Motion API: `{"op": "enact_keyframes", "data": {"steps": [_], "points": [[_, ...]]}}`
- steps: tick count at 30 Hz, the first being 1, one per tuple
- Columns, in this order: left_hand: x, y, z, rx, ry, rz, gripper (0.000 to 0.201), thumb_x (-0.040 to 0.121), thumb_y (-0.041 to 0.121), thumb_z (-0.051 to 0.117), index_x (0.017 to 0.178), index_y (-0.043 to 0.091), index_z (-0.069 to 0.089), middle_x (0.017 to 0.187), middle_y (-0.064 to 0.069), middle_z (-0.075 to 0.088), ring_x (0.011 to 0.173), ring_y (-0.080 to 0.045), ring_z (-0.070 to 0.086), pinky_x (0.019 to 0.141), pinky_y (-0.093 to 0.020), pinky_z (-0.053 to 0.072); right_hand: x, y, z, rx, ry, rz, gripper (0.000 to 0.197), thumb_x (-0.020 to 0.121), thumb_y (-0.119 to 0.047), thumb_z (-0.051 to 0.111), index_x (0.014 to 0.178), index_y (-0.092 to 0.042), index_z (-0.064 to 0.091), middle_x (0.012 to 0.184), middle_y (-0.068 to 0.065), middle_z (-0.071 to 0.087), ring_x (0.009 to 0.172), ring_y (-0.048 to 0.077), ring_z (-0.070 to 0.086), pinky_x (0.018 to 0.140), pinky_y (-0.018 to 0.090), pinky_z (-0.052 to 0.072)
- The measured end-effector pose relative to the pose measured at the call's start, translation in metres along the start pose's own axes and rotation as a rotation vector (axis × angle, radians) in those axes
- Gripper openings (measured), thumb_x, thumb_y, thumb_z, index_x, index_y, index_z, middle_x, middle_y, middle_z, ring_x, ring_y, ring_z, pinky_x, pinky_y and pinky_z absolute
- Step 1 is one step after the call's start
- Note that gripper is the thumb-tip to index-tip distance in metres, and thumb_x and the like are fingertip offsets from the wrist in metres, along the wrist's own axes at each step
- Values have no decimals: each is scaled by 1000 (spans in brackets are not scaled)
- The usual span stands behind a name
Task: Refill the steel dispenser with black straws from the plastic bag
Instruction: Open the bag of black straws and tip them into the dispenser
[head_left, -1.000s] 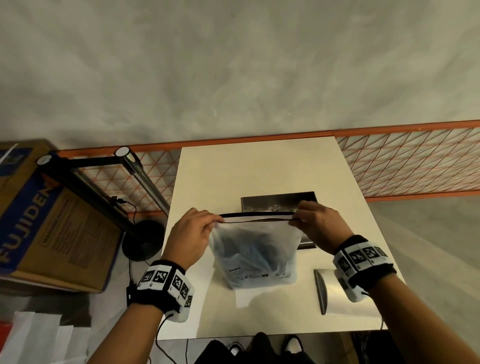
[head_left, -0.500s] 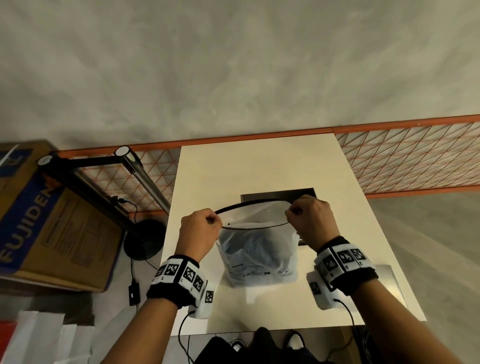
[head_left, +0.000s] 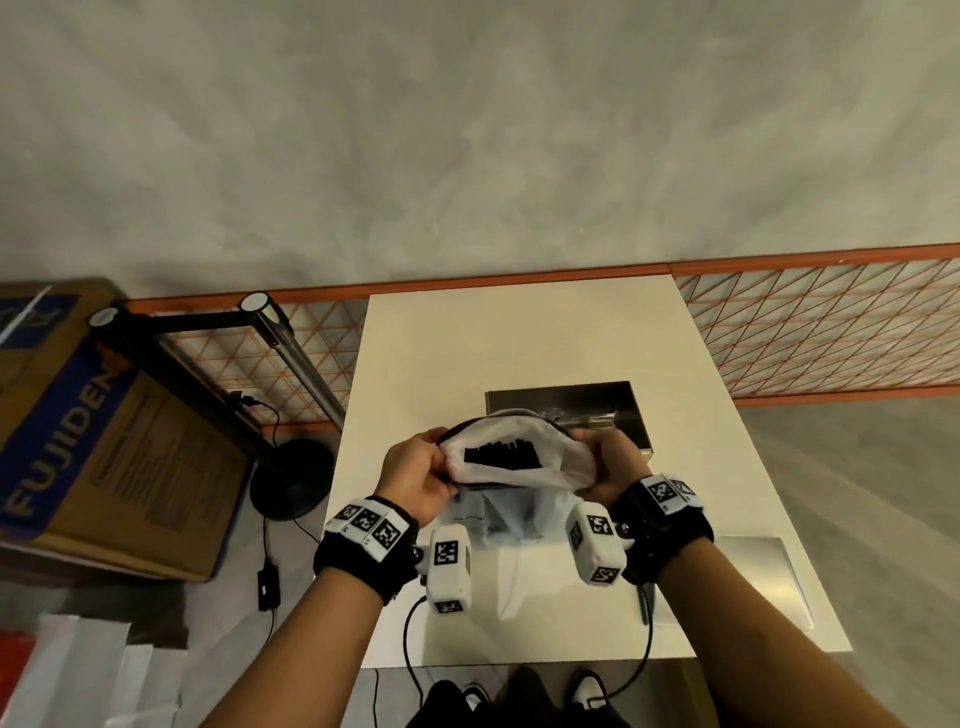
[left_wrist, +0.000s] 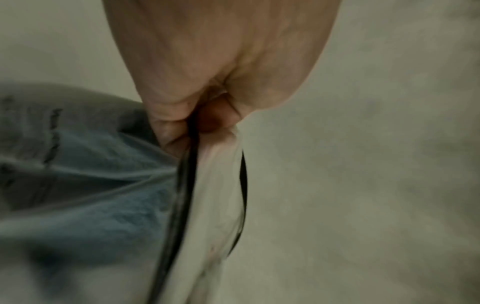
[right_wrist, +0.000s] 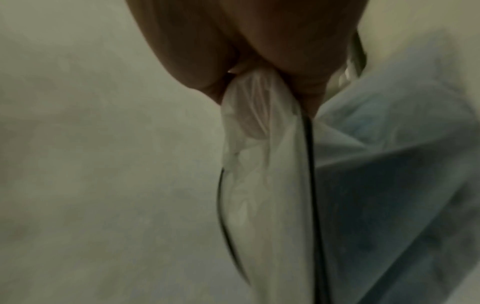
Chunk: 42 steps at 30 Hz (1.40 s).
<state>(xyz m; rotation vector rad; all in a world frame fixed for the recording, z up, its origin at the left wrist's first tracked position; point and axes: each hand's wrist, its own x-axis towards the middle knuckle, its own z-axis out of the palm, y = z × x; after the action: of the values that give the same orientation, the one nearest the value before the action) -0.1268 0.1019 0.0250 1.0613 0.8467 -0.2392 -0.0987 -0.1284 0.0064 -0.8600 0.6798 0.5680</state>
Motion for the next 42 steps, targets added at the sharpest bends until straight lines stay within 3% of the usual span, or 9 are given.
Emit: {"op": "enact_keyframes", "data": {"steps": [6, 12, 16, 21, 25, 27, 35, 38, 42], "points": [[-14, -8, -3, -81, -233, -145, 25, 88, 14, 49, 85, 6, 73, 78, -10, 69, 66, -22, 67, 59, -27, 54, 6, 22, -1, -659, -47, -418, 25, 90, -32, 65, 90, -8, 70, 83, 13, 67, 76, 20, 62, 70, 29, 47], [1, -18, -12, 26, -216, -95, 13, 89, 21, 68, 84, 11, 76, 83, -13, 74, 71, -27, 70, 62, -32, 58, 4, 22, -5, -623, -83, -326, 29, 93, -29, 66, 92, 0, 71, 74, 10, 65, 57, 18, 59, 50, 25, 47], [13, -27, -24, 196, -151, 77, 19, 87, 34, 77, 91, 15, 76, 95, -17, 65, 80, -27, 55, 63, -32, 43, 14, 28, -21, -1010, 5, -432, 47, 78, -53, 63, 87, -7, 73, 81, 5, 71, 79, 22, 65, 80, 42, 53], [11, -24, -24, 453, -160, 170, 51, 79, 37, 87, 118, 17, 62, 107, -14, 75, 87, -25, 58, 70, -34, 49, 15, 30, -18, -1119, -7, -552, 22, 97, -34, 55, 104, -19, 69, 102, 3, 70, 98, 22, 63, 90, 35, 46], [15, -25, -23, 864, -185, 304, 12, 83, 26, 79, 84, 15, 76, 82, -12, 76, 73, -20, 64, 69, -31, 47, 27, 42, -16, -1249, 33, -436, 41, 101, -42, 43, 124, -18, 65, 122, 9, 66, 114, 28, 59, 102, 38, 43], [21, -31, -22, 1023, -99, 362, 35, 89, 28, 73, 59, 11, 63, 56, -2, 60, 60, -19, 54, 61, -29, 39, 33, 47, -15, -1251, 68, -380, 45, 101, -45, 41, 125, -15, 65, 122, 12, 66, 116, 30, 59, 103, 37, 43], [36, -41, -22, 180, -216, -194, 25, 70, 24, 88, 86, 6, 79, 76, -7, 58, 63, -18, 51, 65, -31, 44, 43, 54, -12, -1165, 62, -353, 45, 97, -45, 47, 119, -13, 69, 115, 8, 70, 112, 25, 62, 96, 33, 46], [36, -42, -25, 108, -266, -201, 19, 80, 15, 79, 92, 1, 77, 65, -5, 55, 47, -13, 51, 50, -24, 44, 41, 50, -15, -1176, 45, -357, 37, 101, -34, 46, 120, -11, 67, 116, 11, 68, 110, 24, 61, 95, 33, 44], [35, -43, -23, 238, -238, 42, 14, 93, 12, 69, 99, 2, 77, 88, -17, 75, 72, -24, 70, 70, -31, 56, 38, 49, -14, -1285, 33, -372, 37, 103, -31, 43, 132, -17, 60, 130, 10, 62, 123, 28, 55, 102, 30, 38]]}}
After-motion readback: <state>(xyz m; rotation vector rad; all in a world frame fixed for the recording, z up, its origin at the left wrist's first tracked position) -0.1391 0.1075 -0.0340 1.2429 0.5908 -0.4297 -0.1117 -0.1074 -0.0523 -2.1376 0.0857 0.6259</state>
